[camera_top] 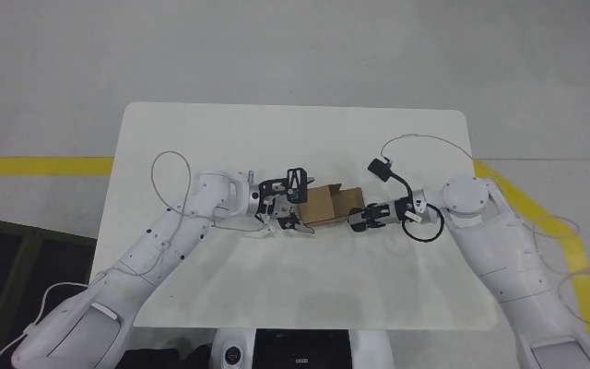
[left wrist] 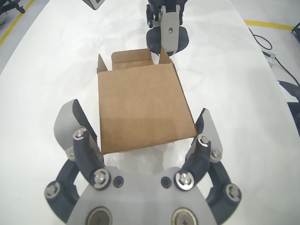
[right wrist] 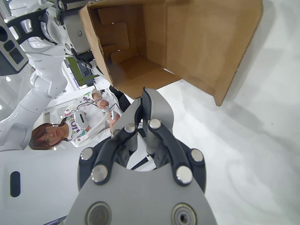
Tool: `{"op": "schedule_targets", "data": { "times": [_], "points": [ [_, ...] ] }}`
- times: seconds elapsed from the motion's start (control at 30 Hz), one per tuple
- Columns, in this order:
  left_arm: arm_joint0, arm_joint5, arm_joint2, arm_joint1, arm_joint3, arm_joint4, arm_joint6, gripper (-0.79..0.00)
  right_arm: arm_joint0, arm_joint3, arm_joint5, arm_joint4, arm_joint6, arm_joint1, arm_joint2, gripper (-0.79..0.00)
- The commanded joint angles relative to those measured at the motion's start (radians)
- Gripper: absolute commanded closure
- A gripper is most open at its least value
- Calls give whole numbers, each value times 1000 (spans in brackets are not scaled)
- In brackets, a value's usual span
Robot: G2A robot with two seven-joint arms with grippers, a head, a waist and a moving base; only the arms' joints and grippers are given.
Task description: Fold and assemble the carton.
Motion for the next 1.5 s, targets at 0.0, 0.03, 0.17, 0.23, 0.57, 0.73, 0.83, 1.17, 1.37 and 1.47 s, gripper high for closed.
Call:
{"op": "schedule_targets", "data": {
  "times": [0.0, 0.03, 0.17, 0.23, 0.57, 0.73, 0.83, 1.17, 1.37, 1.47],
  "points": [
    [-2, -2, -4, 0, 10, 6, 8, -785, 15, 13, -12, 13, 0, -6, -20, 0],
    [-3, -1, -6, 0, 15, 10, 11, -785, 24, 22, -20, 16, 2, -10, -31, 0],
    [-4, -4, -17, 1, 29, 23, 27, -785, 60, 55, -40, 30, 21, -23, -72, 0],
    [-4, -8, -23, 2, 32, 30, 33, -785, 73, 71, -46, 35, 19, -28, -84, 0],
    [-9, -53, -38, 8, 29, 80, 88, -785, 114, 139, -69, 53, -40, -48, -125, 0],
    [-11, -58, -38, 6, 38, 94, 102, -785, 148, 168, -89, 67, -45, -65, -158, 0],
    [-11, -58, -36, 5, 47, 100, 111, -785, 168, 189, -102, 76, -48, -76, -177, 0],
    [-18, -56, -39, 0, 67, 109, 122, -785, 202, 273, -163, 141, -64, -107, -219, 0],
    [-16, -47, -50, 0, 72, 102, 130, -785, 220, 312, -205, 176, -69, -128, -242, 0],
    [-15, -47, -54, 0, 74, 104, 129, -785, 227, 336, -215, 191, -74, -138, -253, 0]
  ]
}}
